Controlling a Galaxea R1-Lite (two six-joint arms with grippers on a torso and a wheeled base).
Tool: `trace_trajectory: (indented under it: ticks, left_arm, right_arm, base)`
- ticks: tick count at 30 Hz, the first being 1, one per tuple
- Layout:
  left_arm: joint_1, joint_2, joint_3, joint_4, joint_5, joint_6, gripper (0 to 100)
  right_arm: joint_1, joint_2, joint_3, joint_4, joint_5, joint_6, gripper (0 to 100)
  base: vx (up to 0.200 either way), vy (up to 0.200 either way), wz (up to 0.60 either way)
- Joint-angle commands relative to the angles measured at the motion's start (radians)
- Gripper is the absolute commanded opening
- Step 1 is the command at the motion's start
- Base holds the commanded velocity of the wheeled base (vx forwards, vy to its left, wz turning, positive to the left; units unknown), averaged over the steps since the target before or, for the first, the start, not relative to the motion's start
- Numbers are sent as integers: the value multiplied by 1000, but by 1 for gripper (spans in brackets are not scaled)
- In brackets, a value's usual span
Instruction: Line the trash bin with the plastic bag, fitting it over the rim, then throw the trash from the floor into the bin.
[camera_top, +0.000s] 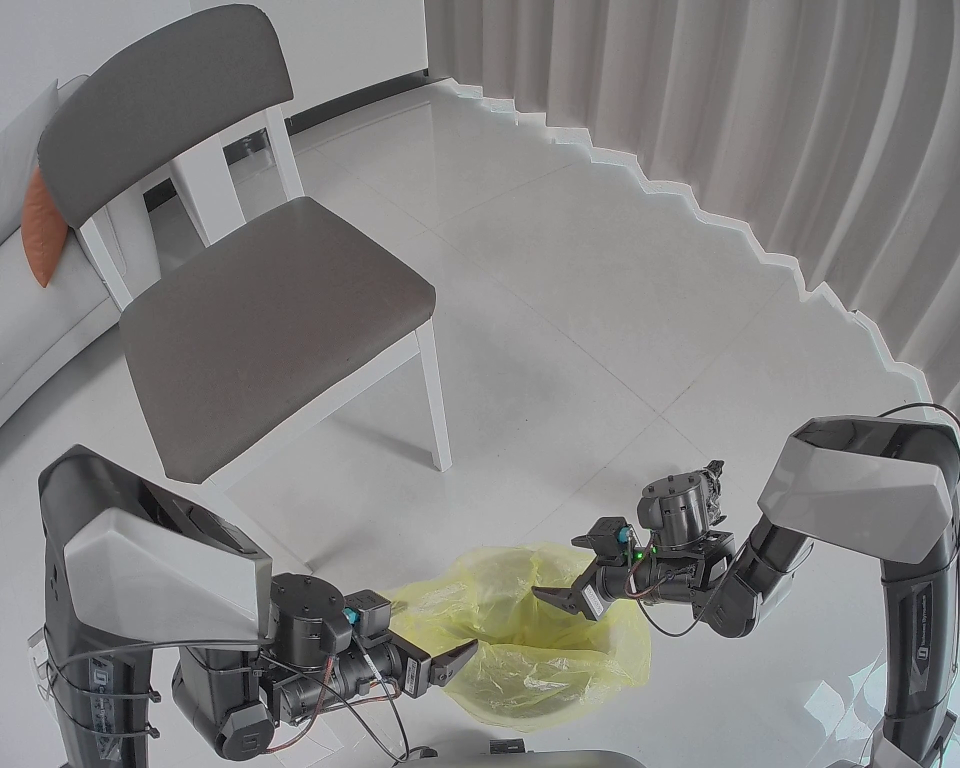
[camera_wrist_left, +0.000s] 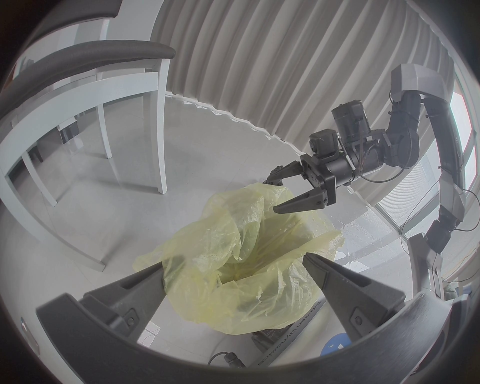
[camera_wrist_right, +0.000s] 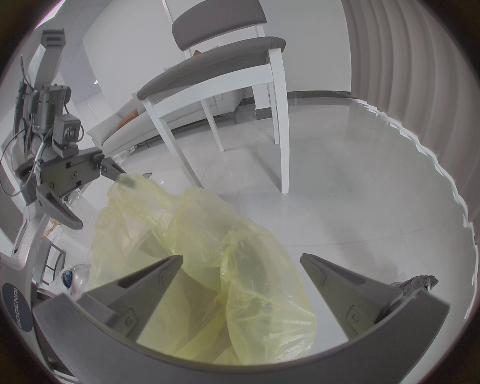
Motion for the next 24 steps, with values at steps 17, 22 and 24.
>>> trace_trajectory:
  ticks: [17, 22, 24]
  left_arm:
    - [26, -12, -10, -18, 0, -5, 100]
    - [38, -10, -33, -18, 0, -8, 100]
    - [47, -12, -41, -18, 0, -9, 100]
  right_arm:
    - [-31, -3, -121, 72, 1, -2, 0]
    - [-35, 3, -180, 109, 1, -3, 0]
    - [-35, 1, -224, 126, 1, -3, 0]
  base:
    - [0, 0, 0]
    - [0, 0, 0]
    - [0, 0, 0]
